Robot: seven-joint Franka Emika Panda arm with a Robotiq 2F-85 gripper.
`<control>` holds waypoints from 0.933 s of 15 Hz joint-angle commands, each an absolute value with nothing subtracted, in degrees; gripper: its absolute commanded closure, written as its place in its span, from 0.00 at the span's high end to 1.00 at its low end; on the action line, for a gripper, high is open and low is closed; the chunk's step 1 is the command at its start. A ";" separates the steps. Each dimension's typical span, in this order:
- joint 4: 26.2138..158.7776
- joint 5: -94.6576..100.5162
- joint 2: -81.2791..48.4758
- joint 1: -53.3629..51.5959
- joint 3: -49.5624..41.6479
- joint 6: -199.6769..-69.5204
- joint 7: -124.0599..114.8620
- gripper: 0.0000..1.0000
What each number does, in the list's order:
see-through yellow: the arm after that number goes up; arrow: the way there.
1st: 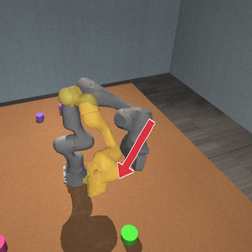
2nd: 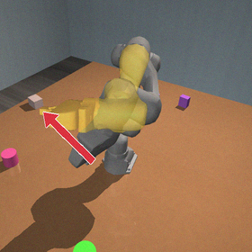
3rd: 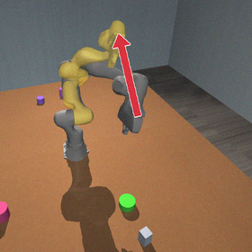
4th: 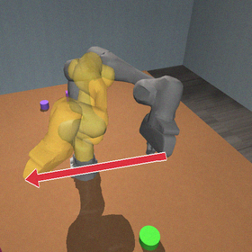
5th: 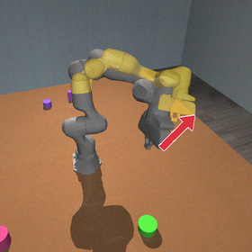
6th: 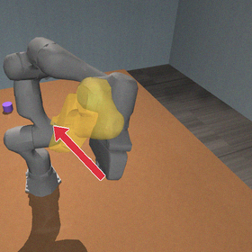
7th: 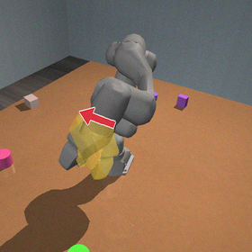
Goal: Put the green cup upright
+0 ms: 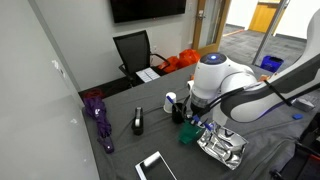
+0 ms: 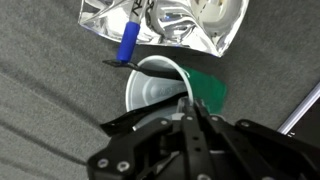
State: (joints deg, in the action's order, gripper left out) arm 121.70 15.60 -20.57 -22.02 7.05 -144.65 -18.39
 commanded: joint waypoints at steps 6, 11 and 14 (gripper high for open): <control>120.44 29.81 -20.22 -28.56 3.72 -140.27 -36.60 0.01; 116.48 27.85 -21.82 -28.23 5.53 -130.05 -38.87 0.01; 111.92 24.83 -23.62 -27.57 6.65 -121.59 -38.44 0.01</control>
